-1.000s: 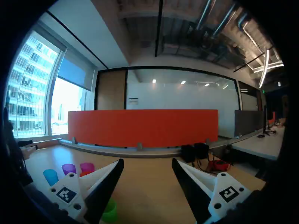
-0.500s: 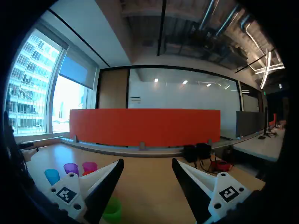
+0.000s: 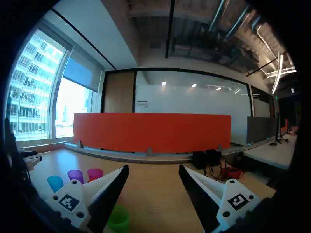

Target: Pour water

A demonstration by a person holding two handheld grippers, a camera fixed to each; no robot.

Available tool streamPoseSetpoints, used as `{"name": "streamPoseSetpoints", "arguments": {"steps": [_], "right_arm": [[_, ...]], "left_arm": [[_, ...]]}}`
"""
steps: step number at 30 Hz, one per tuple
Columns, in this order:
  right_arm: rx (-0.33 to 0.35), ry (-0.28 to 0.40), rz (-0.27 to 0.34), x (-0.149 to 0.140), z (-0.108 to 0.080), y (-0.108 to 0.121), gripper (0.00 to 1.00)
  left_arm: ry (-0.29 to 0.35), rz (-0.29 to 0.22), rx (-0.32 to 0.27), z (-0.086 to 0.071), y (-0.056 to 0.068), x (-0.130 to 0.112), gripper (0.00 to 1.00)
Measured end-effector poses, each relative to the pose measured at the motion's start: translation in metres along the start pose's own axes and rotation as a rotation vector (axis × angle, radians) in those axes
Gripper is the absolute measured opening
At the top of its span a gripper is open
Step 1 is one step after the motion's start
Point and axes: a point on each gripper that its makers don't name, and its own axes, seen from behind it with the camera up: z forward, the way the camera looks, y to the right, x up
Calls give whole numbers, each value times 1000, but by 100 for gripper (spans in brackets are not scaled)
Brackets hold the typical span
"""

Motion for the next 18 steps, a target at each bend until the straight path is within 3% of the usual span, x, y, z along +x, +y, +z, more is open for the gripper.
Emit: {"name": "streamPoseSetpoints", "arguments": {"steps": [18], "right_arm": [[9,5,-6,1,1,-3,99]], "left_arm": [[-20,-5,0,4,-2,-5,99]]}}
